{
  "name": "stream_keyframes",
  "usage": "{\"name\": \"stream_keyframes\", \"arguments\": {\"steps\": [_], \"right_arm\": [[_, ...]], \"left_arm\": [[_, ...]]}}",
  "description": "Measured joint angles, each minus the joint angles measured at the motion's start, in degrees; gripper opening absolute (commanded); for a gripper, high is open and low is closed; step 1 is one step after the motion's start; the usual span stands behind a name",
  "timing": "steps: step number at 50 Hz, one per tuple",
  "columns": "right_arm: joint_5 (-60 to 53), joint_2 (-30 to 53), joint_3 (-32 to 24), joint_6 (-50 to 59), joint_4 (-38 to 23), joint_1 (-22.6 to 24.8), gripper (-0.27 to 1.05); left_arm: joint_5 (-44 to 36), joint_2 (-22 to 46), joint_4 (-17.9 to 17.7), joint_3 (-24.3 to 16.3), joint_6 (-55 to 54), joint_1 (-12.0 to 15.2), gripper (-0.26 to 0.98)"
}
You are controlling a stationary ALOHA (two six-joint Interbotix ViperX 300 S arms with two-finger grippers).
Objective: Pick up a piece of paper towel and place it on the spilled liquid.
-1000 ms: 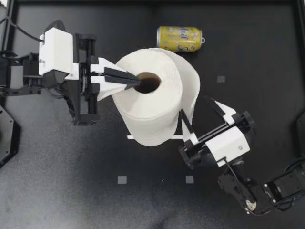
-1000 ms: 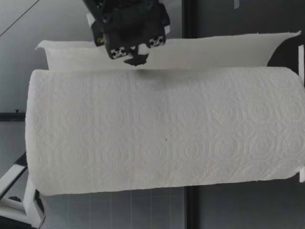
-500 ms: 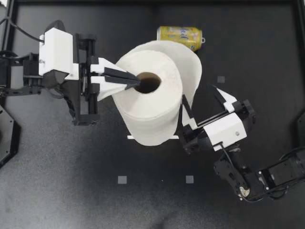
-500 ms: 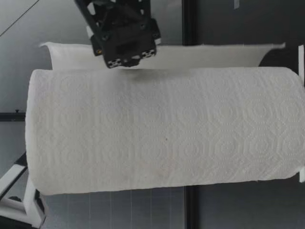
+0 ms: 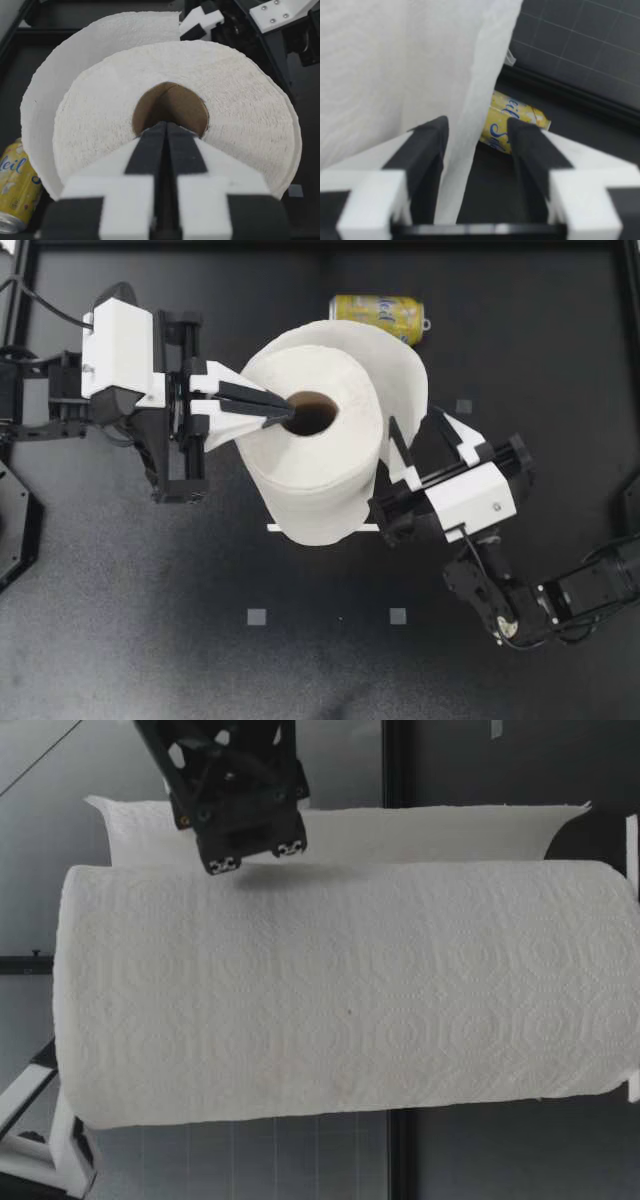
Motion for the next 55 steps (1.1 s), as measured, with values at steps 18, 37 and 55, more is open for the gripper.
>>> {"name": "stream_keyframes", "arguments": {"steps": [18,37,55], "right_arm": [[-0.88,0.0,-0.09,0.09,-0.53,-0.7,-0.11],[-0.88,-0.18,0.35,0.18,0.79,-0.7,-0.12],[-0.79,-1.23,3.78,-0.18,5.98,0.79,-0.12]], "left_arm": [[0.0,-0.09,-0.44,0.18,0.0,0.0,0.06],[1.14,0.26,-1.05,0.44,-0.26,0.09,0.06],[2.81,0.26,-1.49,0.26,-0.7,0.26,0.06]]}}
